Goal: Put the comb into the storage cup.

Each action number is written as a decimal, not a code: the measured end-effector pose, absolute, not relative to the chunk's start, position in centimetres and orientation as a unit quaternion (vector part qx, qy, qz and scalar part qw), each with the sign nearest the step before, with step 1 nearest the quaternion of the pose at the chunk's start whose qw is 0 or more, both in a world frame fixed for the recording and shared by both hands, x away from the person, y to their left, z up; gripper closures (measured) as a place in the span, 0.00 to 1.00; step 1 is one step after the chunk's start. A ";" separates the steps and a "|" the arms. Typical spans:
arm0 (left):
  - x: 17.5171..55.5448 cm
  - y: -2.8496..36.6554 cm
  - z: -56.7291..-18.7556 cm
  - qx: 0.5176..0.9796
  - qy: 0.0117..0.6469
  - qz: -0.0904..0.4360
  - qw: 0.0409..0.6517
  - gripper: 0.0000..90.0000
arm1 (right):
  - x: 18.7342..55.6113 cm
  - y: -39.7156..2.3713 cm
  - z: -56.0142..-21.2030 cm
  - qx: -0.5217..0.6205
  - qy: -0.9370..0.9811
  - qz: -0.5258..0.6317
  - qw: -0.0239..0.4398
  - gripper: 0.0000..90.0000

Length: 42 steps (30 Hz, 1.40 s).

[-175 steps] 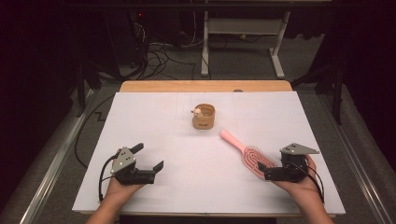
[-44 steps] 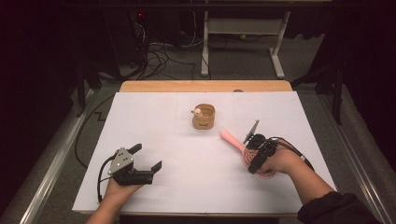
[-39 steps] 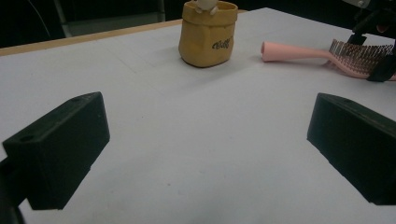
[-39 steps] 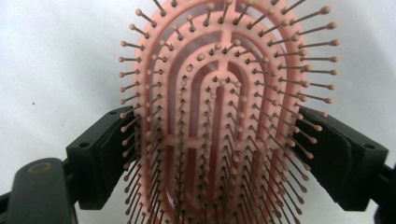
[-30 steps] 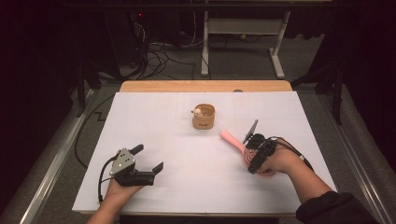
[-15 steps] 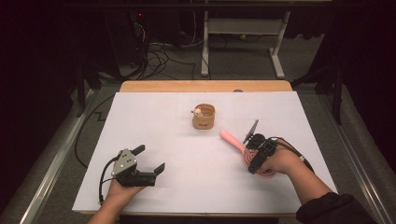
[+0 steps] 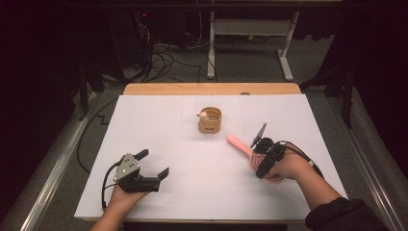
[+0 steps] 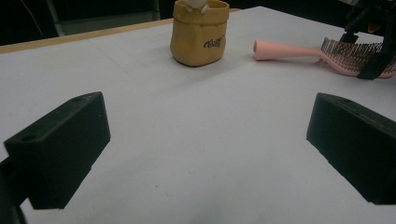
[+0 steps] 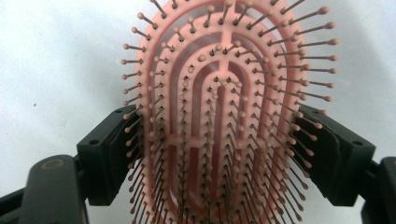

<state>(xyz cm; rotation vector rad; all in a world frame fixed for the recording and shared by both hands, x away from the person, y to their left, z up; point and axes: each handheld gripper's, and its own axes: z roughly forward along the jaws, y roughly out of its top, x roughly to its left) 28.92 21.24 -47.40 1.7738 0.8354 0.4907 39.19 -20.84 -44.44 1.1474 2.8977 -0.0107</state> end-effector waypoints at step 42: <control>30.5 21.1 -43.2 0.732 0.365 0.242 0.521 0.00 | 37.7 -22.0 -40.6 0.390 0.920 0.043 0.011 0.23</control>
